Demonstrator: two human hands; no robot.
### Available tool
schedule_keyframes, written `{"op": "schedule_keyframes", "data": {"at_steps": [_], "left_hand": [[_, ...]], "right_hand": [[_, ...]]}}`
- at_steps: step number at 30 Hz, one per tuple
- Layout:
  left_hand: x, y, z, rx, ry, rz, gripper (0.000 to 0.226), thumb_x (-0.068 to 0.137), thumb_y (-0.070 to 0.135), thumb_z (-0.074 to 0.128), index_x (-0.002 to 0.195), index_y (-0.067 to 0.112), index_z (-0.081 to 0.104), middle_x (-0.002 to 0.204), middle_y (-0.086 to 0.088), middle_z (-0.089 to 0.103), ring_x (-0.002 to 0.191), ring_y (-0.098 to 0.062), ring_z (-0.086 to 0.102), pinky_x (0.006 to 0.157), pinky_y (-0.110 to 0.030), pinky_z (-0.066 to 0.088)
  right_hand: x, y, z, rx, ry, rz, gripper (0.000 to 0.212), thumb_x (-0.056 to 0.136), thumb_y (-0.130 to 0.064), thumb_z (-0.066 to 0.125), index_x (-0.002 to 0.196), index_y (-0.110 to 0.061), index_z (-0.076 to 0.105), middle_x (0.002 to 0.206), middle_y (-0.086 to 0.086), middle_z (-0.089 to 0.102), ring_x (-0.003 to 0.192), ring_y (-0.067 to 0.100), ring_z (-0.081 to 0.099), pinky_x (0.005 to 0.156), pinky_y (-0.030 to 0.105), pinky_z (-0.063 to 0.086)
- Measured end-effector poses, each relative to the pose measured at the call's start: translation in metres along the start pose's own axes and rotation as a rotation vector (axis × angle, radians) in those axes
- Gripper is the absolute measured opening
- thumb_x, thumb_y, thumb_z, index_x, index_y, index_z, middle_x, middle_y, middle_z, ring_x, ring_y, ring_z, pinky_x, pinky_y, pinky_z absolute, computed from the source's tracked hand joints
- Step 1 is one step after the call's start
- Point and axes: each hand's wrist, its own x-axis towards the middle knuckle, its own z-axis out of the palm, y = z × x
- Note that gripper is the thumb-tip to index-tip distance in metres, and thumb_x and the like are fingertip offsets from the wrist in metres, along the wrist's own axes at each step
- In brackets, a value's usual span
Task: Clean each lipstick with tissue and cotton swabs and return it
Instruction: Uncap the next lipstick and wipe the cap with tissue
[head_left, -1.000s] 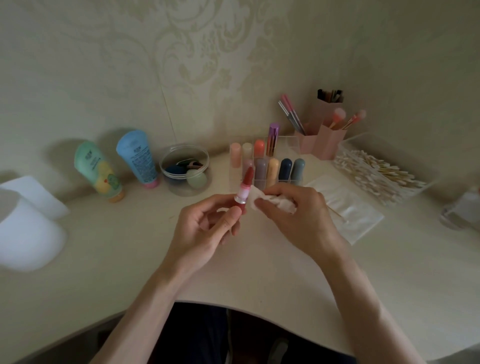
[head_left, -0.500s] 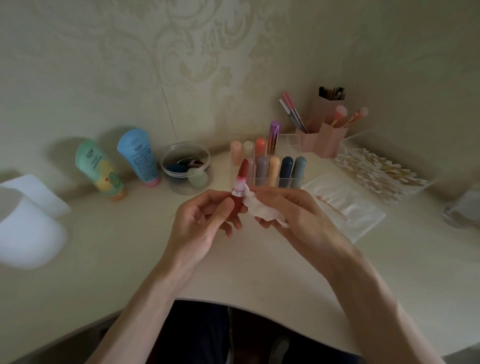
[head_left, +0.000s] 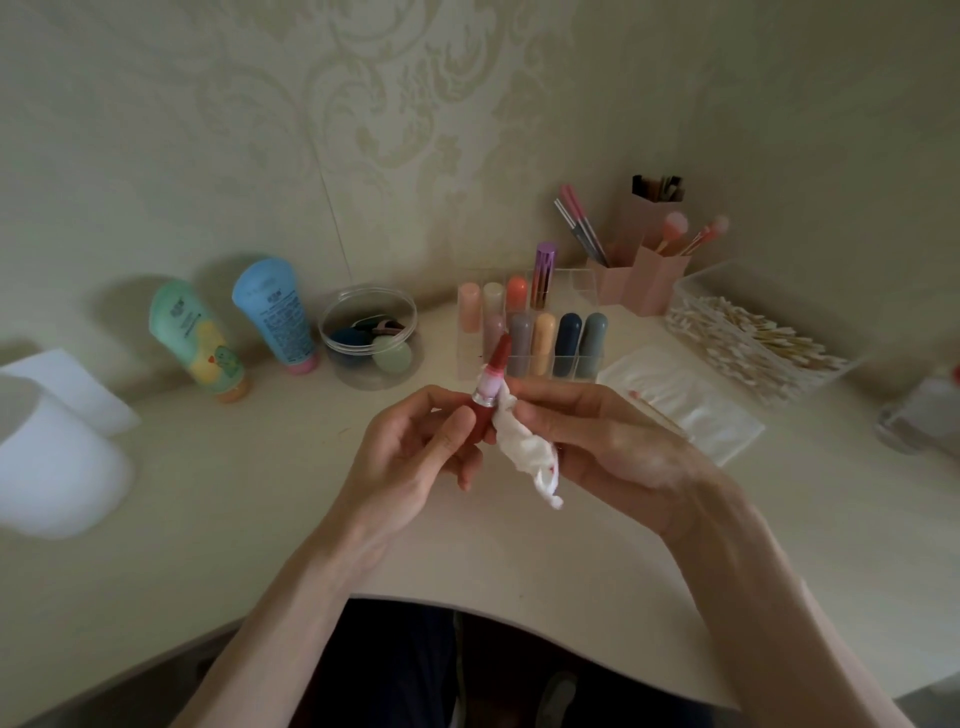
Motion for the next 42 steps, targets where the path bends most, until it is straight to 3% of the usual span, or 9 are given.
{"op": "schedule_keyframes", "data": {"at_steps": [2,5,9,14,19,25,32,37,42], "left_hand": [[0.0,-0.001,0.001,0.012,-0.018,-0.015,0.023,0.095,0.021,0.06,0.099,-0.002,0.066,0.08,-0.004,0.072,0.059,-0.018,0.058,0.06,-0.026,0.052],[0.001,0.0,0.001,0.04,-0.03,-0.037,0.022,0.095,0.021,0.057,0.089,0.001,0.065,0.07,0.0,0.069,0.056,-0.014,0.057,0.058,-0.019,0.049],[0.002,0.0,-0.001,0.023,-0.021,-0.077,0.026,0.095,0.022,0.058,0.089,0.0,0.068,0.072,-0.007,0.067,0.06,-0.018,0.059,0.062,-0.023,0.052],[0.003,-0.005,0.0,0.026,0.09,-0.051,0.019,0.093,0.017,0.065,0.095,-0.001,0.071,0.086,-0.017,0.077,0.074,-0.022,0.073,0.071,-0.024,0.057],[0.002,-0.006,0.003,0.092,0.209,0.048,0.004,0.088,-0.005,0.072,0.091,-0.008,0.071,0.08,-0.007,0.079,0.07,-0.012,0.076,0.065,-0.017,0.056],[0.001,-0.003,0.004,0.179,0.266,0.134,0.019,0.067,0.018,0.083,0.077,0.008,0.071,0.076,0.0,0.079,0.068,-0.011,0.076,0.067,-0.018,0.057],[0.001,-0.003,0.004,0.158,0.15,0.12,0.015,0.081,0.012,0.072,0.09,0.0,0.073,0.078,-0.001,0.079,0.068,-0.012,0.076,0.067,-0.016,0.056],[0.002,-0.004,-0.002,0.186,0.062,0.083,0.01,0.095,-0.003,0.062,0.095,0.0,0.071,0.083,-0.009,0.078,0.073,-0.018,0.077,0.069,-0.02,0.058],[0.001,-0.003,-0.001,0.173,0.085,0.037,0.006,0.093,-0.005,0.066,0.092,-0.003,0.072,0.079,-0.01,0.078,0.07,-0.017,0.076,0.065,-0.019,0.056]], "right_hand": [[0.003,0.006,-0.001,-0.069,0.042,-0.022,0.033,0.101,-0.013,0.061,0.131,0.0,0.069,0.12,0.028,0.07,0.118,0.047,0.064,0.094,0.044,0.052],[0.006,0.012,0.002,-0.138,0.079,-0.049,0.026,0.102,-0.017,0.063,0.119,0.001,0.073,0.086,0.012,0.069,0.079,0.032,0.062,0.066,0.037,0.053],[0.01,0.018,0.008,-0.175,0.16,-0.086,0.03,0.097,-0.025,0.067,0.113,-0.002,0.076,0.082,0.005,0.074,0.074,0.03,0.066,0.063,0.031,0.056],[0.014,0.024,0.016,-0.173,0.181,-0.196,0.039,0.102,-0.025,0.062,0.094,0.012,0.069,0.073,0.011,0.065,0.059,0.026,0.06,0.057,0.029,0.054],[0.018,0.03,0.023,-0.18,0.277,-0.196,0.023,0.104,-0.02,0.064,0.092,-0.005,0.077,0.082,0.01,0.075,0.066,0.016,0.069,0.073,0.033,0.053],[0.016,0.03,0.025,-0.167,0.275,-0.205,0.019,0.103,-0.019,0.066,0.089,-0.011,0.076,0.082,0.009,0.076,0.071,0.019,0.072,0.08,0.037,0.054],[0.019,0.033,0.019,-0.231,0.379,-0.263,0.025,0.091,-0.021,0.075,0.104,-0.001,0.08,0.089,0.005,0.079,0.08,0.019,0.075,0.074,0.032,0.059],[0.015,0.029,0.016,-0.194,0.28,-0.216,0.022,0.099,-0.015,0.069,0.11,0.001,0.077,0.079,0.006,0.074,0.062,0.016,0.07,0.063,0.028,0.055],[0.014,0.027,0.018,-0.231,0.256,-0.22,0.015,0.101,-0.012,0.066,0.102,-0.002,0.077,0.084,0.007,0.075,0.072,0.019,0.074,0.072,0.03,0.058]]}}
